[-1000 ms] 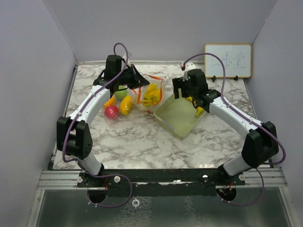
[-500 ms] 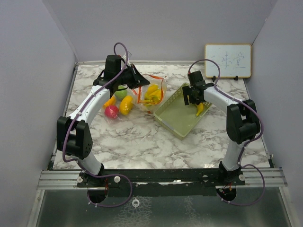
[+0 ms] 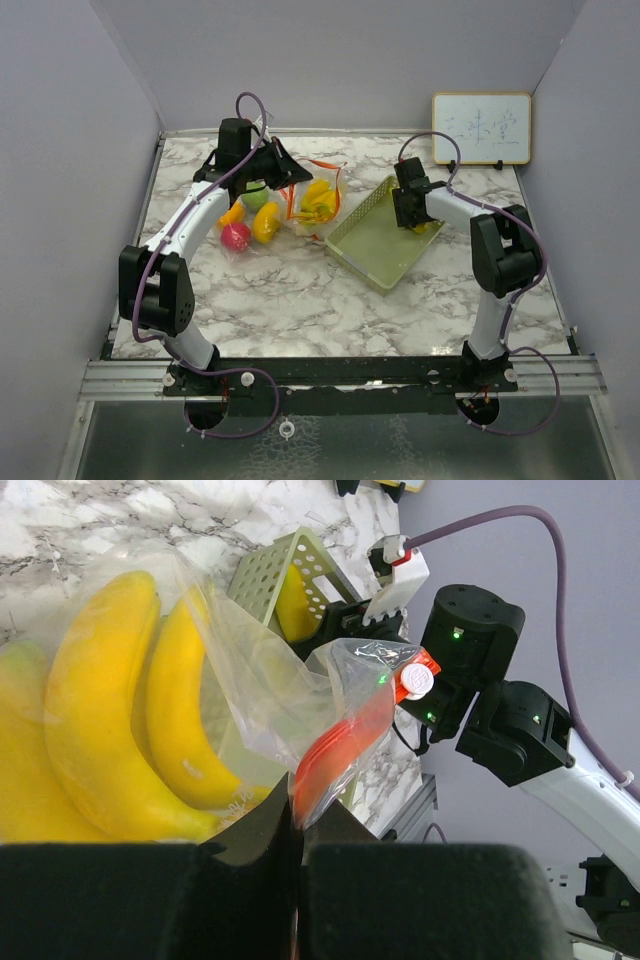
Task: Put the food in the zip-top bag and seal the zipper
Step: Pick up the fake fruit from the bin, then place the fake fruit in the zipper food storage bag.
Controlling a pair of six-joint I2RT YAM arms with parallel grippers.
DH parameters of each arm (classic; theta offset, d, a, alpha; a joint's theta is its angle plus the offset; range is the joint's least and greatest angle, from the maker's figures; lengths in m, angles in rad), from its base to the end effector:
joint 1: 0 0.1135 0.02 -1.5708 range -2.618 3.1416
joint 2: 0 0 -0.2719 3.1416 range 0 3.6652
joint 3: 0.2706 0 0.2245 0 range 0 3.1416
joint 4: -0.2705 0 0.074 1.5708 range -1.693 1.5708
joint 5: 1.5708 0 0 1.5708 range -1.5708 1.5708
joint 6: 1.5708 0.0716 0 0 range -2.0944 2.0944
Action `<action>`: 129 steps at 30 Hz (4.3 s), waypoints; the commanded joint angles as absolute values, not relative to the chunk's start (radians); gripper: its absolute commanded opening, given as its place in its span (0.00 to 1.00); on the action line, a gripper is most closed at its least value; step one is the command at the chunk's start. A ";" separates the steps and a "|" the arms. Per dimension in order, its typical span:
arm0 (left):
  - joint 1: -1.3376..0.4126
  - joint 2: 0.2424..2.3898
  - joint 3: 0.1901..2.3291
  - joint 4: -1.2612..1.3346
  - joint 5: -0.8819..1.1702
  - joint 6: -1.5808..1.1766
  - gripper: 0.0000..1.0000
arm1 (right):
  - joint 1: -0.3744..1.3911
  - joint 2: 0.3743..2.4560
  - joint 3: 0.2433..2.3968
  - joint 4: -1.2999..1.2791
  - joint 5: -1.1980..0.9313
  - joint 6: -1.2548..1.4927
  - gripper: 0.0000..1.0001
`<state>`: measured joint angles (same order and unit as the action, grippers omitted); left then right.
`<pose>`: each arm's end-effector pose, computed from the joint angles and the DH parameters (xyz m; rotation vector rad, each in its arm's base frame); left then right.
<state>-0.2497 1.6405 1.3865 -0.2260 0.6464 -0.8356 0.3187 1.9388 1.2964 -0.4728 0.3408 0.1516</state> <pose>0.3573 -0.1356 0.3279 -0.2046 2.2073 -1.3039 0.3771 0.0992 0.1586 -0.1139 2.6068 -0.2954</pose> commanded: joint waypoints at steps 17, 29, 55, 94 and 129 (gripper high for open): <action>-0.241 1.625 1.368 -0.217 0.659 -0.804 0.00 | 0.387 1.437 1.226 -0.386 -0.514 0.225 0.11; -0.242 1.641 1.359 -0.213 0.627 -0.729 0.00 | 0.469 1.488 1.268 -0.310 -0.761 0.678 0.11; -0.297 1.622 1.323 0.039 0.616 -0.499 0.00 | 0.469 1.659 1.261 -0.391 -0.941 1.062 0.11; -0.319 1.482 1.175 0.008 0.588 -0.694 0.00 | 0.463 1.494 1.370 -0.635 -0.285 0.700 0.75; -0.307 1.479 1.181 0.244 0.703 -0.997 0.00 | 0.483 1.659 1.219 0.100 -0.353 0.577 0.58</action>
